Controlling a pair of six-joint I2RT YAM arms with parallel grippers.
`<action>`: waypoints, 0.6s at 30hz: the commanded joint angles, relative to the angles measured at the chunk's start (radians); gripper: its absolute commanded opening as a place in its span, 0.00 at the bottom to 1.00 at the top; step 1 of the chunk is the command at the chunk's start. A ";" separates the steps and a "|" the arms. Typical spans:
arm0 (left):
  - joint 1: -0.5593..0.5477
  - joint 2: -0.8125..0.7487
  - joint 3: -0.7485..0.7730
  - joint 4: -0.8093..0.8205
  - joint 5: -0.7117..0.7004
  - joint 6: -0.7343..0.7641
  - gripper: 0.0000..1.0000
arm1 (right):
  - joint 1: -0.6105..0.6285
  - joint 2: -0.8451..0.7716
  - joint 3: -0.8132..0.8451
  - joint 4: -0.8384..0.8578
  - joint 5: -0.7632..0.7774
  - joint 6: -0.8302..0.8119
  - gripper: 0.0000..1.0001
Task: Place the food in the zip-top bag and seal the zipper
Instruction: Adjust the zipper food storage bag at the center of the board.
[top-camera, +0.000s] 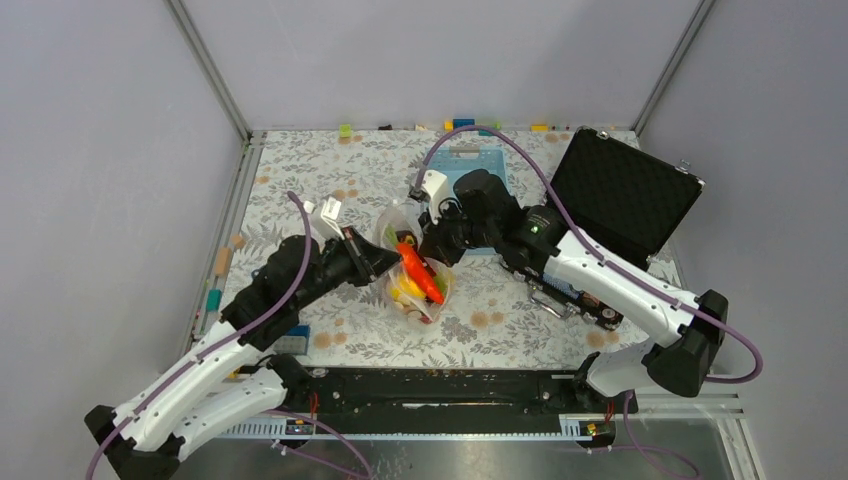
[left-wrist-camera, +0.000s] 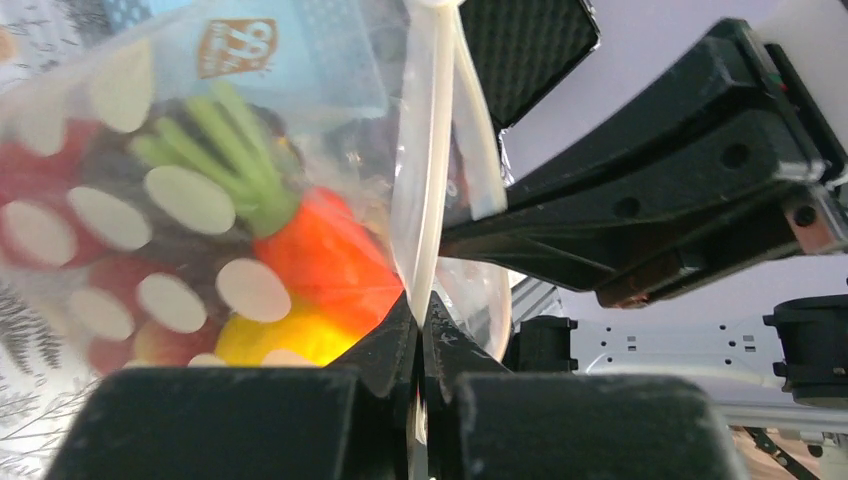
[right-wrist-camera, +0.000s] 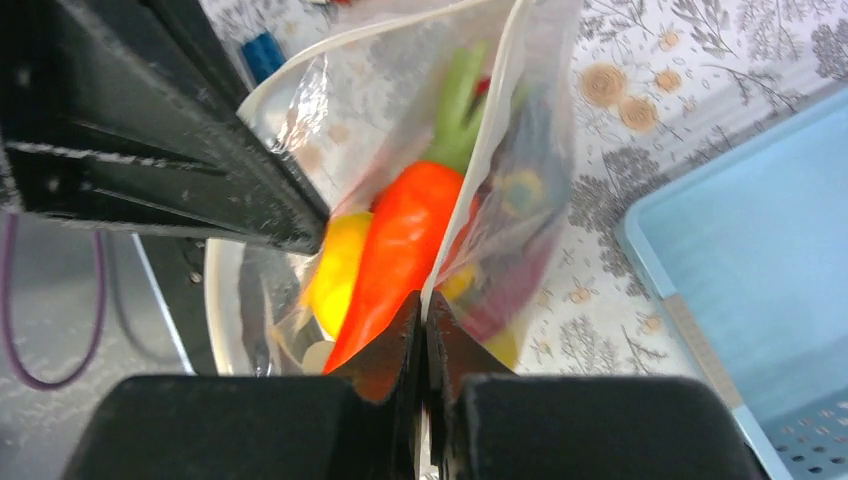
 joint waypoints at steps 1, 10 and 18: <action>-0.098 0.038 -0.009 0.245 -0.078 -0.055 0.00 | -0.024 -0.057 0.015 -0.085 -0.039 -0.134 0.03; -0.319 0.241 0.063 0.326 -0.192 0.016 0.07 | -0.077 -0.066 0.041 -0.198 -0.054 -0.338 0.00; -0.354 0.428 0.093 0.516 -0.182 0.014 0.07 | -0.130 -0.017 0.087 -0.293 -0.130 -0.467 0.00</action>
